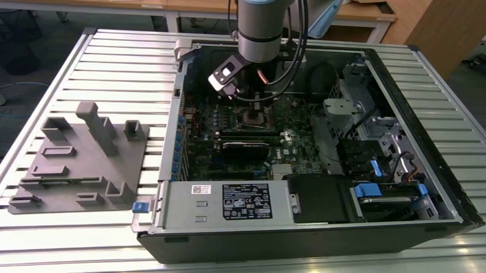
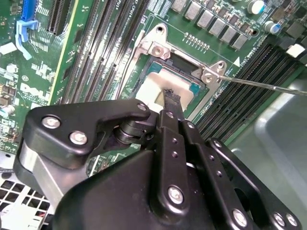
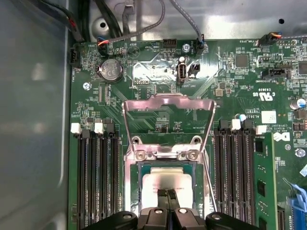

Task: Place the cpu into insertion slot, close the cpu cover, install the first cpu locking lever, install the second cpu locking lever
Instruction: 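Place the cpu into insertion slot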

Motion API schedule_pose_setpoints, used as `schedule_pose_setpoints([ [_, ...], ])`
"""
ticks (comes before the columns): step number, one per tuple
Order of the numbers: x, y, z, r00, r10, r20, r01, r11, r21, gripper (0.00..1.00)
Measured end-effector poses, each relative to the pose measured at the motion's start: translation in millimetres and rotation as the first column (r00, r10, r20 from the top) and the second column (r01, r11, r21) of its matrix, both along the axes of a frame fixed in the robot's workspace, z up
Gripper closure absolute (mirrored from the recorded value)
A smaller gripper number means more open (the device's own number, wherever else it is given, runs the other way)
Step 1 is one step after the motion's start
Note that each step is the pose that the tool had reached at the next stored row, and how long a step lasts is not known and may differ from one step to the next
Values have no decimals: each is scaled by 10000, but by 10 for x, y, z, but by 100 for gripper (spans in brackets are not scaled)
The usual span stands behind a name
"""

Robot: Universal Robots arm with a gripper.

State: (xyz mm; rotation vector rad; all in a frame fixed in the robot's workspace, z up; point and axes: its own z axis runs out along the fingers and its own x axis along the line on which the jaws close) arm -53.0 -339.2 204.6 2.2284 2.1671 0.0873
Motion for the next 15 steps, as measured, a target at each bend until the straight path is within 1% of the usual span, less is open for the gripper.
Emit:
schedule_pose_setpoints([
  [3, 0, 0, -29, 10000, 0, -2, 0, 10000, -3, 89],
  [15, -1, -1, -55, 10000, 0, -5, 0, 10000, -7, 89],
])
